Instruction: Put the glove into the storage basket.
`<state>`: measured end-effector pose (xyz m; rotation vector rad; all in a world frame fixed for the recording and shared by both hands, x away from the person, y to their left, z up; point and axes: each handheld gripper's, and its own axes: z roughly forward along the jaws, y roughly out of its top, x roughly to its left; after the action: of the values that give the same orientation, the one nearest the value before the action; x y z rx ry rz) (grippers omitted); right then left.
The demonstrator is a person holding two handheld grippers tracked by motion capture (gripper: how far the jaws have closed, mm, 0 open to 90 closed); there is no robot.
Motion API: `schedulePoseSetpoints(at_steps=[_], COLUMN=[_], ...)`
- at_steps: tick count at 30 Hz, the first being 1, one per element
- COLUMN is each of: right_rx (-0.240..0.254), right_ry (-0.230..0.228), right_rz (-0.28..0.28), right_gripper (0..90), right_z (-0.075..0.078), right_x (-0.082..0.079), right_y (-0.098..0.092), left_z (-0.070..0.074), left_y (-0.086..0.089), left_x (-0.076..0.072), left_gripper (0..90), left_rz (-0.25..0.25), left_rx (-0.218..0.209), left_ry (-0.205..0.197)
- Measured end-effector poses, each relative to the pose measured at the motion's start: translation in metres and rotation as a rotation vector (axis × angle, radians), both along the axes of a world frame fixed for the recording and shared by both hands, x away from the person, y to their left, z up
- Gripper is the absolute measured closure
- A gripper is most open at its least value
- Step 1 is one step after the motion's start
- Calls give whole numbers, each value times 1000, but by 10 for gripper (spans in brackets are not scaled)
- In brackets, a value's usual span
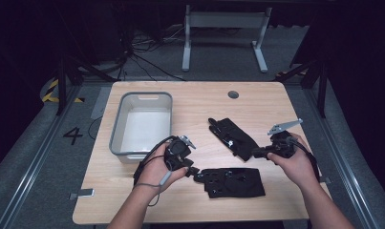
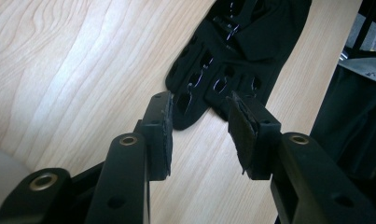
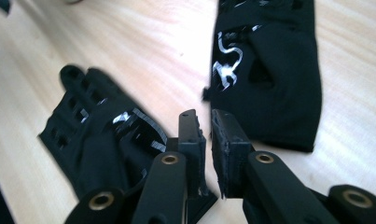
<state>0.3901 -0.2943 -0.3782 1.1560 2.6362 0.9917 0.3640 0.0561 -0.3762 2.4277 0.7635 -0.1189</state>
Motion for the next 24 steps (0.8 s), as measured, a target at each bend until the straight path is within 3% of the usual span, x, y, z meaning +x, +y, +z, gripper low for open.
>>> schedulePoseSetpoints(at_steps=[2, 5, 7, 13, 22, 24], right_rx=[1, 1, 9, 14, -17, -37], right_ry=[8, 17, 21, 26, 41, 69], right_rz=[-5, -33, -38, -104, -153, -191], right_gripper=[818, 814, 810, 782, 751, 740], right_z=[0, -2, -2, -8, -20, -27], right_x=[5, 28, 32, 66, 92, 100], right_y=[1, 2, 2, -2, -5, -5], left_z=[0, 0, -1, 0, 0, 0], left_y=[2, 11, 14, 27, 34, 32], left_x=[-1, -5, -7, -11, -11, -10], left_gripper=[605, 602, 602, 595, 592, 592], left_rz=[2, 21, 26, 65, 83, 78], left_rx=[2, -8, -8, -13, -21, -16], left_ry=[0, -3, -3, -10, -12, -10])
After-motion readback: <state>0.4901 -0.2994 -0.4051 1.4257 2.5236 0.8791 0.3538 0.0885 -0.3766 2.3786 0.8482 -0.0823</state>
